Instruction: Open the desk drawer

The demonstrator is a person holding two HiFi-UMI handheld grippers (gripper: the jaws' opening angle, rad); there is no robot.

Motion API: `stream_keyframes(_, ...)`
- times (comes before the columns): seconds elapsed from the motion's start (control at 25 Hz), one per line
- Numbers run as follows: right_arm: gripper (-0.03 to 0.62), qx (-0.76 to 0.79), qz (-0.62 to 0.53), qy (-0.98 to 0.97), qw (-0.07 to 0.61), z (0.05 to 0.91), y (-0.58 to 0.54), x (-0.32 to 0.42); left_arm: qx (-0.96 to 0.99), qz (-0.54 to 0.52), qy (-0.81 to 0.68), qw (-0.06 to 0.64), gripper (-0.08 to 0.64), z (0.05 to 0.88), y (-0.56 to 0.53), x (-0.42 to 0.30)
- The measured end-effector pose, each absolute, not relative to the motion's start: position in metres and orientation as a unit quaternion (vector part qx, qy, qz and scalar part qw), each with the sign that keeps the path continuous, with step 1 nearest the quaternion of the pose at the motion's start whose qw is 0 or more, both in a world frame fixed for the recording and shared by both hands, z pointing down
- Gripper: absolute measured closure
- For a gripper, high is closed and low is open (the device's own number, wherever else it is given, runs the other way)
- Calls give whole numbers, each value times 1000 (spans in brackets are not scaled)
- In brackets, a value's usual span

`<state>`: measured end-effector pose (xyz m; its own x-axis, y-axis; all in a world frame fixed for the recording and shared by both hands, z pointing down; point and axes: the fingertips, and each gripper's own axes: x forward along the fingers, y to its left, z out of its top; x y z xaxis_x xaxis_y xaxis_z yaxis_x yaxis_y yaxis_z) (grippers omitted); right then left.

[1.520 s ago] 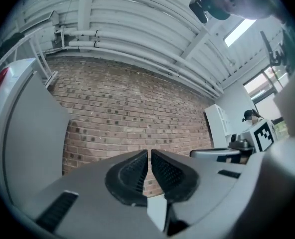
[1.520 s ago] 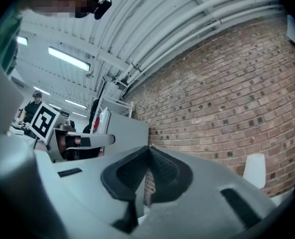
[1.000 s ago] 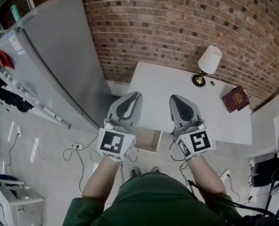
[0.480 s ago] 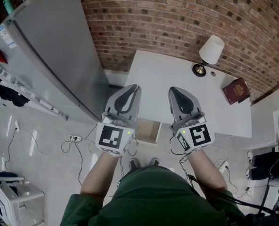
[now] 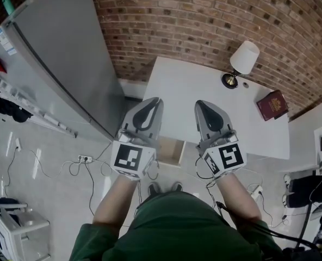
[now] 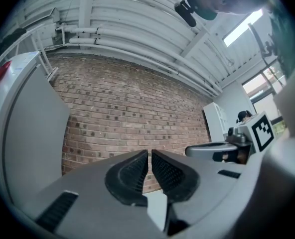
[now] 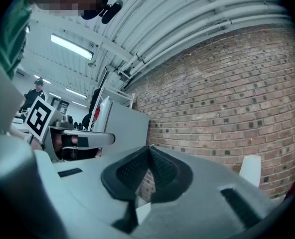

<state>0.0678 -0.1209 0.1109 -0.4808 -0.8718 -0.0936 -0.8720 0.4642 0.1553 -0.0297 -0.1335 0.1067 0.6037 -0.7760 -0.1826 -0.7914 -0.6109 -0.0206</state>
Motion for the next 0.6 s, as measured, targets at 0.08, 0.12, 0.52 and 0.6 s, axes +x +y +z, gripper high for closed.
stream_keyframes(0.08, 592, -509, 91, 856, 1, 110, -121, 68, -895, 80, 437, 47, 537, 107, -134, -28)
stream_keyframes(0.12, 592, -509, 91, 856, 1, 110, -121, 69, -895, 80, 437, 44, 537, 106, -134, -27)
stream_keyframes(0.52, 592, -514, 93, 853, -3, 111, -121, 71, -896, 79, 435, 40, 537, 106, -134, -23)
stream_keyframes(0.6, 592, -514, 96, 853, -4, 111, -120, 70, -896, 83, 434, 41, 537, 108, -134, -24)
